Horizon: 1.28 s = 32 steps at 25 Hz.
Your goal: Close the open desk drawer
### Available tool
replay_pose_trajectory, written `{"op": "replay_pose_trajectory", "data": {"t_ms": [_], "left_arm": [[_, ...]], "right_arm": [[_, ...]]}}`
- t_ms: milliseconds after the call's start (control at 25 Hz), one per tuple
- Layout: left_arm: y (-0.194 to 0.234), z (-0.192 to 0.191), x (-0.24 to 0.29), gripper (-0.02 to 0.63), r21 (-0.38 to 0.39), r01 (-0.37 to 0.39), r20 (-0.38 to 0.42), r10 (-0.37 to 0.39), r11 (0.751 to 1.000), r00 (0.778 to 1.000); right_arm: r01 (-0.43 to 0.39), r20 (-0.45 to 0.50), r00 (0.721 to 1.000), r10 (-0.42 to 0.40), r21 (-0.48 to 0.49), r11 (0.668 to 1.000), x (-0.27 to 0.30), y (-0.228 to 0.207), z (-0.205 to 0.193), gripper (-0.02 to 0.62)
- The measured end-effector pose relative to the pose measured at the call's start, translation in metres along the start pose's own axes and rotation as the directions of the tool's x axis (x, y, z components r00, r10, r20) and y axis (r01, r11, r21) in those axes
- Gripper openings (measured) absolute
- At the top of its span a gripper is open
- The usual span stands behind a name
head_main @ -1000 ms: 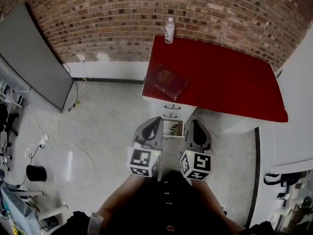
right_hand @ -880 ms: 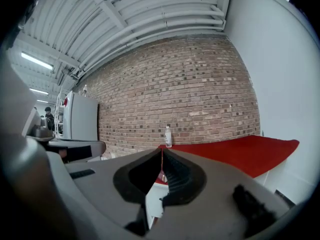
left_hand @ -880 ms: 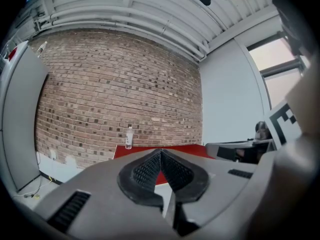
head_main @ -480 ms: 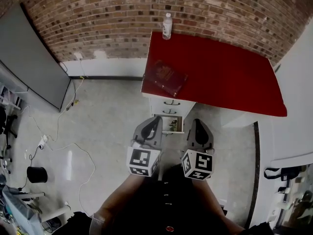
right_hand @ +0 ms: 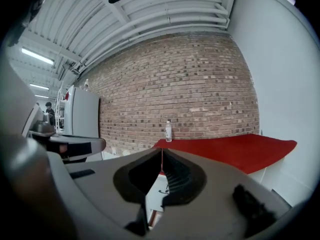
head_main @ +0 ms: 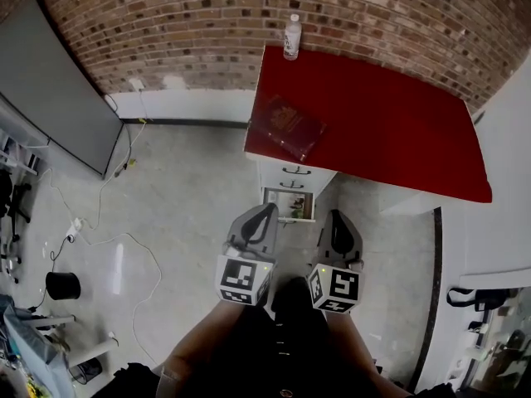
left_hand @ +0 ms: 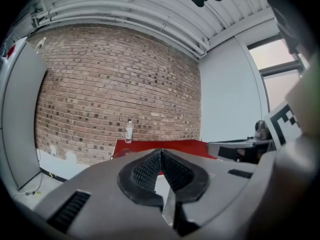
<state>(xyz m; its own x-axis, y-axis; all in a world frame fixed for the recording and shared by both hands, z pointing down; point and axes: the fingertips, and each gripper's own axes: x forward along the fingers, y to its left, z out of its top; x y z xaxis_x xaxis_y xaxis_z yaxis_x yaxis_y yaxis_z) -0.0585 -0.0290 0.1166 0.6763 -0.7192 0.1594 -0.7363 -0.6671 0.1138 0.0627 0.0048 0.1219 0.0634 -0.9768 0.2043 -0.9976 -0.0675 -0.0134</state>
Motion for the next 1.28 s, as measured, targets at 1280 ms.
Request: {"op": "replay_pose_trajectory", "data": {"t_ms": [1280], "left_arm": [[0.014, -0.203, 0.091, 0.009, -0.071, 0.044, -0.057, -0.048, 0.996, 0.997]], "right_arm": [[0.006, -0.049, 0.999, -0.006, -0.001, 1.000, 0.088, -0.044, -0.206, 0.006]]}}
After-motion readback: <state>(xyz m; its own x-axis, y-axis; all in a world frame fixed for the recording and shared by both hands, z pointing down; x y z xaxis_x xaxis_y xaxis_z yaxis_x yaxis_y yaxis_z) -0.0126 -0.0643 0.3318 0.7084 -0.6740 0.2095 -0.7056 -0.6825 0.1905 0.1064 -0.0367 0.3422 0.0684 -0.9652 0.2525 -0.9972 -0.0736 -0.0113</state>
